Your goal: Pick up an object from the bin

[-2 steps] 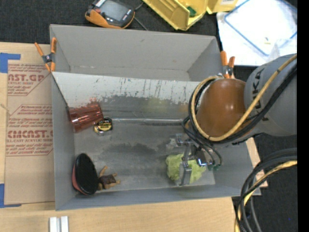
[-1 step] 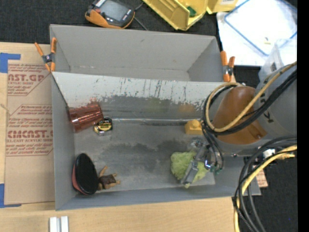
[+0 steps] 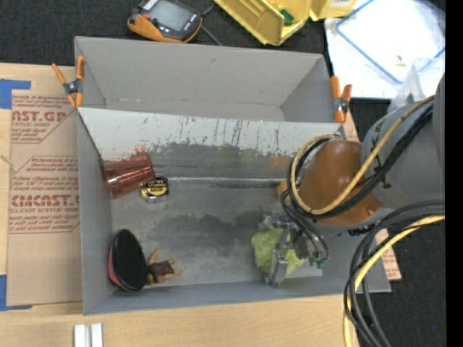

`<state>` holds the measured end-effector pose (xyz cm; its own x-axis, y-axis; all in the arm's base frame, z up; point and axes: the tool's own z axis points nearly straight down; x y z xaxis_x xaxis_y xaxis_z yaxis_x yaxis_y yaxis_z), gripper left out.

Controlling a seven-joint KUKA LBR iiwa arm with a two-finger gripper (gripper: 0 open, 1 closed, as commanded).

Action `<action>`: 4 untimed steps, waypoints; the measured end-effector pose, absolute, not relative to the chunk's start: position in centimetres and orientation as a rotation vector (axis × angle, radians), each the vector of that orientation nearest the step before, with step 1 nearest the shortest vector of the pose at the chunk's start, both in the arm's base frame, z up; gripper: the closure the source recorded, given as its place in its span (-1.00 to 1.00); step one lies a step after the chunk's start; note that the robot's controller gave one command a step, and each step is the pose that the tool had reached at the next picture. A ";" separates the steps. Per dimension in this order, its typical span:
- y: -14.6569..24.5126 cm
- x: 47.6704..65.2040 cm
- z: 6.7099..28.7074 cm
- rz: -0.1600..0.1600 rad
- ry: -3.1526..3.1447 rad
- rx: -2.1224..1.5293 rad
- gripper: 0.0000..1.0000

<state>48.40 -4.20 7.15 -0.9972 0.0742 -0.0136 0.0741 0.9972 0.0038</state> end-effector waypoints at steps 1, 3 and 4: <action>-6.5 48.0 7.0 0.004 3.094 0.533 1.00; -6.5 48.0 7.3 0.005 3.095 0.532 1.00; -6.4 48.0 17.0 0.005 3.092 0.530 1.00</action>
Offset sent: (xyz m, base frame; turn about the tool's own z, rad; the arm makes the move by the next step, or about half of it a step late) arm 0.0000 0.0000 0.0000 0.0000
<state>48.03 -6.45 17.04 -0.9429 0.3329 -0.0038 0.3329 0.9429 0.0040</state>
